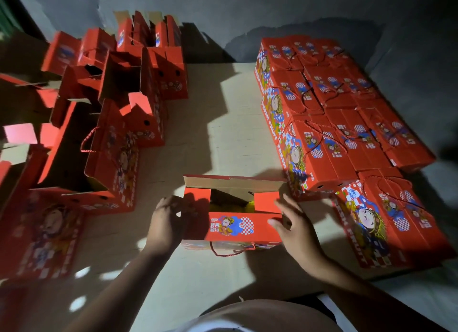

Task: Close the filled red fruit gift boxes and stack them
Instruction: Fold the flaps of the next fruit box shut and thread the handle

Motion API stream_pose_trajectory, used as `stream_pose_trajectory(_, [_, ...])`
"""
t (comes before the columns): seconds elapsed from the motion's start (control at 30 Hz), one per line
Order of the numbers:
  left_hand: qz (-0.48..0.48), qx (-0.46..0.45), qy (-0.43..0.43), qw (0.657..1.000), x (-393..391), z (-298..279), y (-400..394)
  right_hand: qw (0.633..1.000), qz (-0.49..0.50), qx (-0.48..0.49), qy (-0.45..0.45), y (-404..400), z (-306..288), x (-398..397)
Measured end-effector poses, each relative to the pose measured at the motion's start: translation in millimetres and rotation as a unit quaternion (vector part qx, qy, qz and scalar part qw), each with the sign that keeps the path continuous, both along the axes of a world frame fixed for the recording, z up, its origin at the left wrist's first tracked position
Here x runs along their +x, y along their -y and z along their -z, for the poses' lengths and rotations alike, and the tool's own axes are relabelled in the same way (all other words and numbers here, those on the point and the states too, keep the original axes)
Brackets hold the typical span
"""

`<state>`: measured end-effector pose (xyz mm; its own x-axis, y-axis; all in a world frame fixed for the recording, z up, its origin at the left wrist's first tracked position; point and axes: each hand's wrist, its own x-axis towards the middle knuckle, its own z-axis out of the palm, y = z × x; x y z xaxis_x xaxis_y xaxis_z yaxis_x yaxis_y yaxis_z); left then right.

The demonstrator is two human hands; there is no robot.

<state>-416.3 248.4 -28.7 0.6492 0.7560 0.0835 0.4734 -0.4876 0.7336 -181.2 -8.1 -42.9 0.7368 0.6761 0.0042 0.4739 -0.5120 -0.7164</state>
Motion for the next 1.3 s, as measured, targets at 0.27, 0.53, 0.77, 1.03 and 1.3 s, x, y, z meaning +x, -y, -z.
stream_pose_trajectory(0.27, [0.009,-0.217,0.060,0.974,5,4,-14,0.976,0.017,0.002,-0.218,-25,-10,28])
stream_pose_trajectory(0.53, [-0.013,-0.320,0.088,0.943,3,7,-4,0.997,-0.038,0.003,-0.061,-4,-7,13])
stream_pose_trajectory(0.77, [0.098,-0.092,-0.021,0.991,1,3,5,0.983,-0.106,-0.098,0.110,-18,-13,20])
stream_pose_trajectory(1.03, [0.168,0.098,-0.129,0.972,10,-5,-12,0.954,-0.172,-0.160,0.187,-38,-19,18])
stream_pose_trajectory(1.3, [0.182,0.155,-0.217,0.947,26,-2,-12,0.926,-0.188,-0.243,0.219,-48,-18,15])
